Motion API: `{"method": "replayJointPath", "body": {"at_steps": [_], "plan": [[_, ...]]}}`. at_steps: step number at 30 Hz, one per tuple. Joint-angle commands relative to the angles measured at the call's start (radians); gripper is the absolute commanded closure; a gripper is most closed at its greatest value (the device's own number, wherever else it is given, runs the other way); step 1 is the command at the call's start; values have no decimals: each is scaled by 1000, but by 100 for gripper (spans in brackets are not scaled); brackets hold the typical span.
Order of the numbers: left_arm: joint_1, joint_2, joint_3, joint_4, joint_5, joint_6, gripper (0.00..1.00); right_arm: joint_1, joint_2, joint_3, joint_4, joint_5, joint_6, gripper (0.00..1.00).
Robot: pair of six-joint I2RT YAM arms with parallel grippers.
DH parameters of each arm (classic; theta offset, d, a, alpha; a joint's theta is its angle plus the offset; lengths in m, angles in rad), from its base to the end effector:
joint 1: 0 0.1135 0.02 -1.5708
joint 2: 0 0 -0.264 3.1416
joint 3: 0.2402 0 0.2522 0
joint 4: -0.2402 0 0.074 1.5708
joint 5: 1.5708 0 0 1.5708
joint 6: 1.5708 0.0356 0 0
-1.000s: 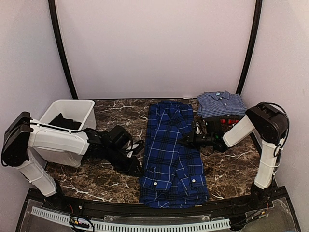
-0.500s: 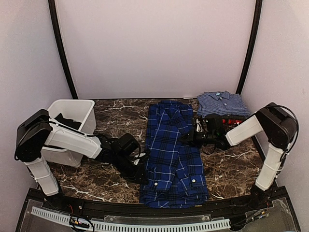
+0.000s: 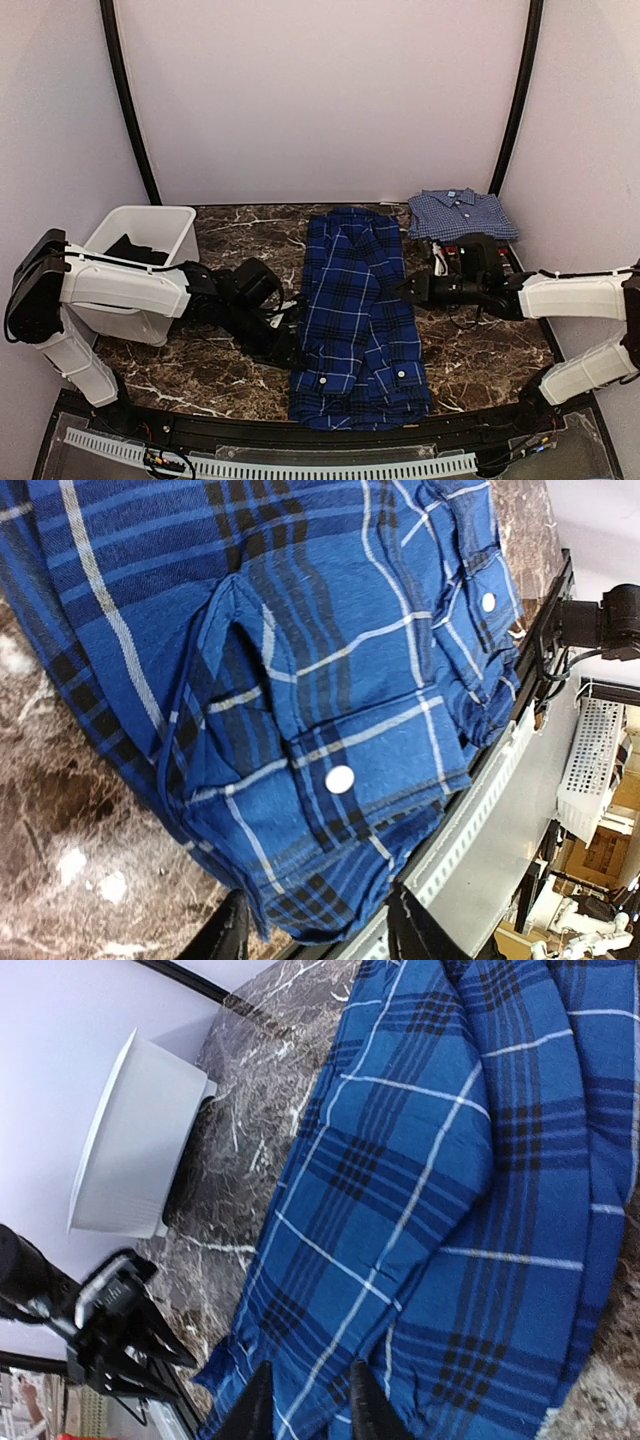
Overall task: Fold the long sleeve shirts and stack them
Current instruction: Pick up the rectangle-folded shirt from the center of the board.
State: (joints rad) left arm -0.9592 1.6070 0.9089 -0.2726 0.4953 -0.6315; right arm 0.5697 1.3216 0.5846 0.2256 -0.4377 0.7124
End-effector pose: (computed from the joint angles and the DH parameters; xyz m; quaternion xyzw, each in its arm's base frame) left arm 0.1672 -0.2678 0.1789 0.2226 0.9020 -0.3686 0.0334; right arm 0.2186 0.1579 0.1971 -0.0494 0.8481 0.4451 0.2833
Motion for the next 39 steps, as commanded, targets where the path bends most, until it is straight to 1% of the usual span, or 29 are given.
{"method": "replayJointPath", "body": {"at_steps": [1, 6, 8, 11, 16, 20, 25, 31, 39], "plan": [[31, -79, 2, -97, -18, 25, 54, 7, -138, -90, -165, 36, -9, 69], [125, -128, -65, -73, 23, 0, 54, 7, -321, -195, -275, 33, 35, 59], [142, -127, -93, -41, 57, -12, 55, 7, -395, -221, -324, 36, 46, 57], [149, -92, -106, -14, 114, -28, 58, 8, -471, -272, -369, 15, 86, 55], [158, -53, -148, 54, 153, -87, 62, 10, -559, -359, -403, -29, 142, 53], [159, -18, -173, 118, 203, -132, 62, 10, -602, -402, -414, -48, 162, 52], [158, 12, -192, 166, 229, -167, 63, 11, -601, -436, -422, -83, 165, 50], [143, 26, -214, 217, 237, -203, 60, 18, -621, -465, -463, -84, 165, 50], [113, 52, -225, 268, 234, -246, 59, 78, -652, -538, -410, -88, 251, 52]]}}
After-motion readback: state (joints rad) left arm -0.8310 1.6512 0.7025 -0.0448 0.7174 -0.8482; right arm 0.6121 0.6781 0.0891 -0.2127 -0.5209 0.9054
